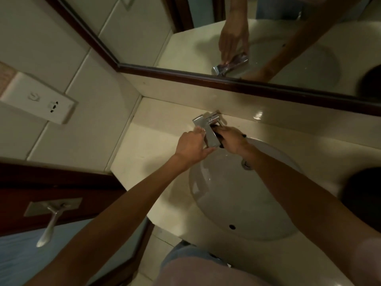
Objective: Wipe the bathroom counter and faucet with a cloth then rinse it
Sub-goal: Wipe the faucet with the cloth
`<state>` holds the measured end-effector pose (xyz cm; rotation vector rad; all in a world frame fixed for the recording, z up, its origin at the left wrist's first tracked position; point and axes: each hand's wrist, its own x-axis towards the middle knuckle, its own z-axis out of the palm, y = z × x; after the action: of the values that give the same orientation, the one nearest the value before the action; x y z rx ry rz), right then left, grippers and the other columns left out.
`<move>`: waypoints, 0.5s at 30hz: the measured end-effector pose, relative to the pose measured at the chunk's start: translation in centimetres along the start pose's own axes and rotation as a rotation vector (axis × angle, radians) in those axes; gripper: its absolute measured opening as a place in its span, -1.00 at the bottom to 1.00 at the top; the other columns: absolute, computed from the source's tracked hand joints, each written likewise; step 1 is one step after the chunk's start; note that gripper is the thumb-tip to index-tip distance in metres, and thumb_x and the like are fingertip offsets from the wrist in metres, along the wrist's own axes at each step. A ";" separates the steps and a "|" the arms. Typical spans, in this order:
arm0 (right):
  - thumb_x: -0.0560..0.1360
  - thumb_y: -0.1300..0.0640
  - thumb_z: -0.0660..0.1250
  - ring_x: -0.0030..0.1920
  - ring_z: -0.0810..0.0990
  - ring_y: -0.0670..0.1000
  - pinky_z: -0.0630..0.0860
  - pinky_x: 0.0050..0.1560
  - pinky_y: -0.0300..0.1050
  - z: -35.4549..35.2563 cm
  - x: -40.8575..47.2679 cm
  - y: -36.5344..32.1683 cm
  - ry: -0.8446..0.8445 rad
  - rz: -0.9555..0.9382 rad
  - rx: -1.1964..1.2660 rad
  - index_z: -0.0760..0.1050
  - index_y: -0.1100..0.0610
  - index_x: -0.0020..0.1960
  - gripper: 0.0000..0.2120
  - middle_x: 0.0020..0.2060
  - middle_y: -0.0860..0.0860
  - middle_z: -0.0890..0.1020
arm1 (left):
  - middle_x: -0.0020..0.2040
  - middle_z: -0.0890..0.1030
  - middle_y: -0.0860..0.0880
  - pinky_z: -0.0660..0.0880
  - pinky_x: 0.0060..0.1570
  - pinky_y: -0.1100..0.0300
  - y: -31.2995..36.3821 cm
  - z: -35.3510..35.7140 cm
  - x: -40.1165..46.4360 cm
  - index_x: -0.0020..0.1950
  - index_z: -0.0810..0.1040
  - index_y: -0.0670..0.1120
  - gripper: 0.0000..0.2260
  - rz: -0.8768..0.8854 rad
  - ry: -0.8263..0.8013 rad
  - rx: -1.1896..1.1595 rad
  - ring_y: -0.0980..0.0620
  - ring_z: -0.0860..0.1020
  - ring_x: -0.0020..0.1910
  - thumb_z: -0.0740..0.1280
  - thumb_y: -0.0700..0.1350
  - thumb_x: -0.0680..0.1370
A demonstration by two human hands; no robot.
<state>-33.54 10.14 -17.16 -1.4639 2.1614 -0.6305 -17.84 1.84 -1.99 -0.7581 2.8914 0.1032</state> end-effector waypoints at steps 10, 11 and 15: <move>0.50 0.17 0.32 -0.28 0.59 0.17 0.48 -0.25 -0.01 1.7 -9.8 -3.0 0.132 0.995 1.287 0.60 0.17 -0.12 -0.89 -0.19 0.18 0.63 | 0.33 0.57 -0.06 0.50 0.12 0.05 -0.4 -3.6 6.1 0.32 0.54 0.09 -0.65 0.303 -0.133 0.070 -0.14 0.56 0.23 0.37 0.02 0.53; 0.41 0.16 0.38 -0.35 0.50 0.13 0.38 -0.31 -0.03 1.1 -10.4 -3.8 0.058 1.046 1.456 0.52 0.18 -0.18 -0.91 -0.28 0.17 0.55 | 0.36 0.54 -0.04 0.48 0.16 0.07 -0.2 -3.6 6.7 0.35 0.52 0.11 -0.64 0.358 -0.190 0.086 -0.13 0.54 0.26 0.35 0.02 0.55; 0.64 0.06 0.21 -0.17 0.57 0.13 0.53 -0.07 0.10 -0.1 -11.7 -6.0 0.130 1.017 1.722 0.49 0.13 -0.06 -0.82 -0.14 0.14 0.58 | 0.27 0.62 0.04 0.41 0.19 0.16 1.1 -3.3 9.7 0.30 0.58 0.09 -0.68 0.503 -0.285 0.184 -0.02 0.56 0.23 0.35 0.02 0.55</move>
<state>-25.29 19.09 -12.15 0.5312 1.1688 -1.4680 -27.12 -2.22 -0.32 0.0256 2.6949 -0.0004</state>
